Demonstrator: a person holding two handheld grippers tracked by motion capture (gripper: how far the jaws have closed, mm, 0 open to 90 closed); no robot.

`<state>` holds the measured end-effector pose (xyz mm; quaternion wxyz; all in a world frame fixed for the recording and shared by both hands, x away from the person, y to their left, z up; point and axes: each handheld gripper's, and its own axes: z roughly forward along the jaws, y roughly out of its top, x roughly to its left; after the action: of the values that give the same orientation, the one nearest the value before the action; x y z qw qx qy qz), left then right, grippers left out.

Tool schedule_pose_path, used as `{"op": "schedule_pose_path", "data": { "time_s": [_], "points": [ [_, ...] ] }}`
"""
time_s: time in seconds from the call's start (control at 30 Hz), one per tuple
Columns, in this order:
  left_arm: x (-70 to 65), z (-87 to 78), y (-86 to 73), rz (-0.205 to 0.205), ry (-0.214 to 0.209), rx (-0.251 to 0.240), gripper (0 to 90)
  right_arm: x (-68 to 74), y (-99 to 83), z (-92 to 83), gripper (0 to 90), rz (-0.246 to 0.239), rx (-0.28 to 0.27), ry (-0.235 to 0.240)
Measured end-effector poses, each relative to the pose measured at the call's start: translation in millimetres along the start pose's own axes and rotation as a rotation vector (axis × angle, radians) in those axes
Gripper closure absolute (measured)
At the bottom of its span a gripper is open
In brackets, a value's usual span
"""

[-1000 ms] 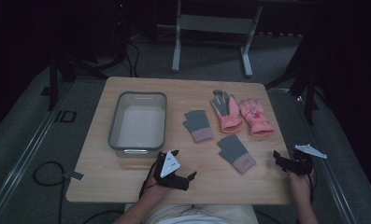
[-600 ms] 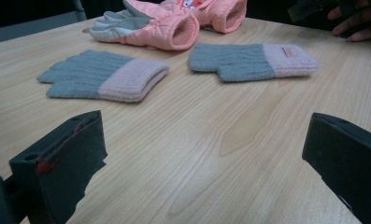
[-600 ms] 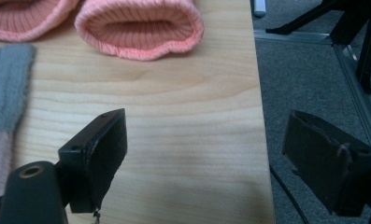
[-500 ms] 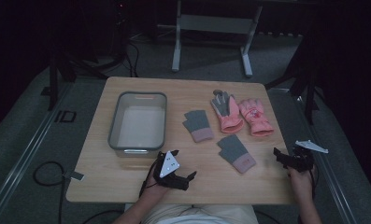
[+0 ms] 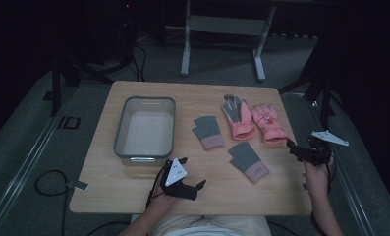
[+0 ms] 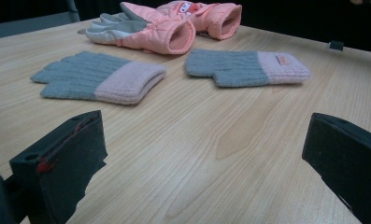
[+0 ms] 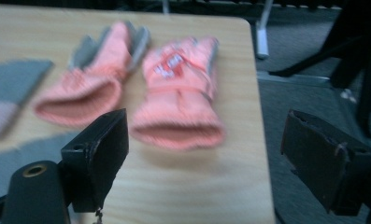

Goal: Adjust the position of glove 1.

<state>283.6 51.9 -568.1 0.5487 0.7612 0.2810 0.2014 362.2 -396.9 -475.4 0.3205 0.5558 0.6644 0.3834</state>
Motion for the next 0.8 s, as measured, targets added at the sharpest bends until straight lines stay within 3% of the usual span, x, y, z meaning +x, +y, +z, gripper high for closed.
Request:
{"op": "schedule_pose_path", "data": {
  "time_s": [0.23,0.47,0.8],
  "points": [
    [0.1,0.1,0.0,0.001,-0.001,0.000,0.0,6.9,17.6,4.8,14.2,0.036,0.009,0.009],
    [1.1,0.1,0.0,-0.008,-0.003,0.000,0.0,22.8,28.7,13.7,12.9,-0.003,0.022,0.024],
    [1.3,0.2,0.1,-0.008,-0.007,0.001,0.0,52.1,44.3,27.4,13.4,-0.050,0.036,0.139]
  ]
}}
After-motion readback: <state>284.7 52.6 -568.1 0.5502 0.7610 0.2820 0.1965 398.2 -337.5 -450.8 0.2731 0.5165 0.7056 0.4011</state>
